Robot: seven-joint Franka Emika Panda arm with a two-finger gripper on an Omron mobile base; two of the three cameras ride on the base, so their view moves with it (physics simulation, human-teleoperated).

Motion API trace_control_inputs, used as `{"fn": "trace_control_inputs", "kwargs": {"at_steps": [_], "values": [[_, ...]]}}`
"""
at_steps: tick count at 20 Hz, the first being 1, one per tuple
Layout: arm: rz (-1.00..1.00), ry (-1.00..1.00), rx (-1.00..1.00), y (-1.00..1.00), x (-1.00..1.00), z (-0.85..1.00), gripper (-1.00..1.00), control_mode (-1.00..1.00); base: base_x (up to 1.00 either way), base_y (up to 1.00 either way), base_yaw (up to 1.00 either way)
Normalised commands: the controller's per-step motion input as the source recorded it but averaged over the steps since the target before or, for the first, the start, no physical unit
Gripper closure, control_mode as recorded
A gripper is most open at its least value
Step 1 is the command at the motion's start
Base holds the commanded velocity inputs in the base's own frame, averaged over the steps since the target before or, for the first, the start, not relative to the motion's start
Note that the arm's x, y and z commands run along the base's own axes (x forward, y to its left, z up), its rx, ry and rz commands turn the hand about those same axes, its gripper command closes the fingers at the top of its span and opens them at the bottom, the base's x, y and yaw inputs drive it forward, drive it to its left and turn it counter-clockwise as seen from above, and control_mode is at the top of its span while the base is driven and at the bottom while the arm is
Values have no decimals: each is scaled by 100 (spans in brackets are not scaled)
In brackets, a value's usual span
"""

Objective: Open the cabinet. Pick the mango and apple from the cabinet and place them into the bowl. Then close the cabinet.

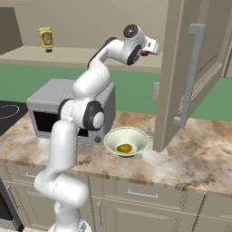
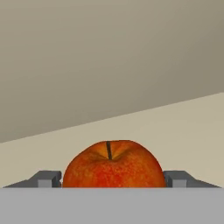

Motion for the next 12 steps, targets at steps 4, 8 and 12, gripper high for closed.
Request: {"fn": "trace_control_inputs", "kwargs": {"at_steps": [4,8,12], "values": [[0,0,-2,0,10,-14,100,-100,0,0,0],[0,0,0,0,0,0,100,-100,0,0,0],[0,0,0,0,-19,0,100,-100,0,0,0]]}}
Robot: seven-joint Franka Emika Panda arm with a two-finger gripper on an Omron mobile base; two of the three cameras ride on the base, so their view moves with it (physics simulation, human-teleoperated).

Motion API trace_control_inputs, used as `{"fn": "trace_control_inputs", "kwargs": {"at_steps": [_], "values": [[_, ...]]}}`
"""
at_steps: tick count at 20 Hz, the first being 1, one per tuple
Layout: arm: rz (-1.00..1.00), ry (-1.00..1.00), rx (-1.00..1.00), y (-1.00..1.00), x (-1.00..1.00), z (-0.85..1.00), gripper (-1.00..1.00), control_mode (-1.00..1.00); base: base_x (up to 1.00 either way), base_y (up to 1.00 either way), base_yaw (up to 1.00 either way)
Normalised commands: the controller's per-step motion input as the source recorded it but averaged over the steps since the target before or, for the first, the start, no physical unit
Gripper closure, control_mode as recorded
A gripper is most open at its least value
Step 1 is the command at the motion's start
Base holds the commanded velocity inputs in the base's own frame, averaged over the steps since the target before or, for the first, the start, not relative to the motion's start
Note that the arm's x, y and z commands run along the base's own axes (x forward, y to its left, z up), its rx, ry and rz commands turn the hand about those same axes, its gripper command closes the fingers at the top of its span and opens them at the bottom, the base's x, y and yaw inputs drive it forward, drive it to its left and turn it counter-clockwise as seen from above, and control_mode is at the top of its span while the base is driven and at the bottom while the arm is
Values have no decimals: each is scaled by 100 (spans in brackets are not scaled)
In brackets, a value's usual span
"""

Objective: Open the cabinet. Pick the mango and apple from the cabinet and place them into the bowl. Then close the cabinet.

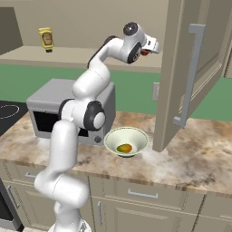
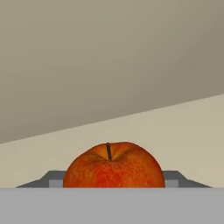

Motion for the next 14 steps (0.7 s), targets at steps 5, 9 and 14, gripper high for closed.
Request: {"fn": "trace_control_inputs", "kwargs": {"at_steps": [5,9,14], "values": [[0,0,0,0,-90,0,100,-100,0,0,0],[0,-3,0,9,-100,-3,100,-100,0,0,0],[0,-11,0,23,-100,-19,100,-100,0,0,0]]}}
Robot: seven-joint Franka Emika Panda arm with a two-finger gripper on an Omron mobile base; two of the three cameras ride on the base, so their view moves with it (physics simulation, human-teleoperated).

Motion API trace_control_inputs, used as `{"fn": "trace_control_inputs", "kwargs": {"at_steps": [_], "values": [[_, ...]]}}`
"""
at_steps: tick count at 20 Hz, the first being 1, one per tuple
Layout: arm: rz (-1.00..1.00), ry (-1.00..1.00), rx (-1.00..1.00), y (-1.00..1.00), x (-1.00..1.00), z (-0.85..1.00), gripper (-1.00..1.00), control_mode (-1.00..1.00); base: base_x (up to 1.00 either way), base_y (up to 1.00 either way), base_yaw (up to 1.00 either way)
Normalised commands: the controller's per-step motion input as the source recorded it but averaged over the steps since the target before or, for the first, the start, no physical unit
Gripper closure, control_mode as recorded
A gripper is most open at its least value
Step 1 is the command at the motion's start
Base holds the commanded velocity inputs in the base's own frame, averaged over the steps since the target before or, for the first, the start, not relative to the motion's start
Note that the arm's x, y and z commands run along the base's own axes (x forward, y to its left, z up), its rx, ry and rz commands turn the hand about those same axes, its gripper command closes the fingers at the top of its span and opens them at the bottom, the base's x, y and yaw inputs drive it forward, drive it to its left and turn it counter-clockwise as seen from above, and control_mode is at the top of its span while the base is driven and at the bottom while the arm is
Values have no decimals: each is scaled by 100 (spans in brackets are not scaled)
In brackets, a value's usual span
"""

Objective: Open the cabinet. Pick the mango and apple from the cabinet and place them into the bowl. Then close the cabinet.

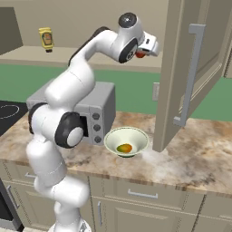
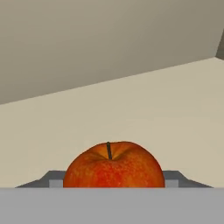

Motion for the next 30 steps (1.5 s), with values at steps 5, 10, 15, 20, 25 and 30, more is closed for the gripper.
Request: {"fn": "trace_control_inputs", "kwargs": {"at_steps": [5,10,15,20,25,30], "values": [[0,-21,0,33,-100,-11,100,-100,0,0,0],[0,-22,0,25,-100,0,100,-100,0,0,0],[0,-1,0,19,-100,19,100,-100,0,0,0],[-1,16,0,18,-100,51,100,-100,0,0,0],[1,14,-1,11,-43,24,100,-100,0,0,0],[0,4,0,0,-1,-24,100,-100,0,0,0]]}}
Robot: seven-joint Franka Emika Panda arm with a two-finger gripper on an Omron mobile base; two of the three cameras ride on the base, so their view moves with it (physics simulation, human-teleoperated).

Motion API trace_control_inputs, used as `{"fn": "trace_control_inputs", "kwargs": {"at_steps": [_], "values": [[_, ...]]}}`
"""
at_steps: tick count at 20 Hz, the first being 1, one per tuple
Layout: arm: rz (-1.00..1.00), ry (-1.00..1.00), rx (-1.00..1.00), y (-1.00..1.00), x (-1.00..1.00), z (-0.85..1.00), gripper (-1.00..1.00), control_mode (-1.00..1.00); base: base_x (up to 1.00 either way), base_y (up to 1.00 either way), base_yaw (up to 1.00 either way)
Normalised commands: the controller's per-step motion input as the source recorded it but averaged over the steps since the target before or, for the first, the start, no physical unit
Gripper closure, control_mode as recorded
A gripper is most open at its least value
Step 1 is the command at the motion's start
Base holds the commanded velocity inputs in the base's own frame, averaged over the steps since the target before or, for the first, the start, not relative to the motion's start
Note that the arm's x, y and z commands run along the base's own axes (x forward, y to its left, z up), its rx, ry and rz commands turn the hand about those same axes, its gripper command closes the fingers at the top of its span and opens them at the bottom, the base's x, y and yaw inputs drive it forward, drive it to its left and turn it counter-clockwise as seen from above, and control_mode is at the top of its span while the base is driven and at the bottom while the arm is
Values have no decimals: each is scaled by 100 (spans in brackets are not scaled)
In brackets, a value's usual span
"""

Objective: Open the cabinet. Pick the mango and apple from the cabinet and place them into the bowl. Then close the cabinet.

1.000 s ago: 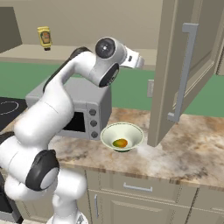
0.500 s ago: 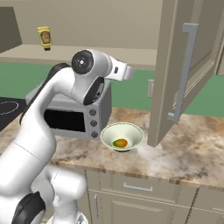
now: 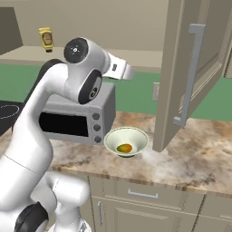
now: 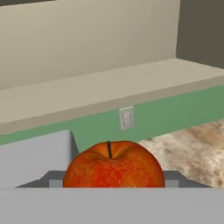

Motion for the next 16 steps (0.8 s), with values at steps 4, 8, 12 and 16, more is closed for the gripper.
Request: {"fn": "trace_control_inputs", "kwargs": {"at_steps": [4,8,12,16], "values": [[0,6,0,0,0,-68,100,-100,0,0,0],[0,6,0,1,-1,-79,100,-100,0,0,0],[0,4,0,3,0,-89,100,-100,0,0,0],[0,3,0,0,1,-81,100,-100,0,0,0]]}}
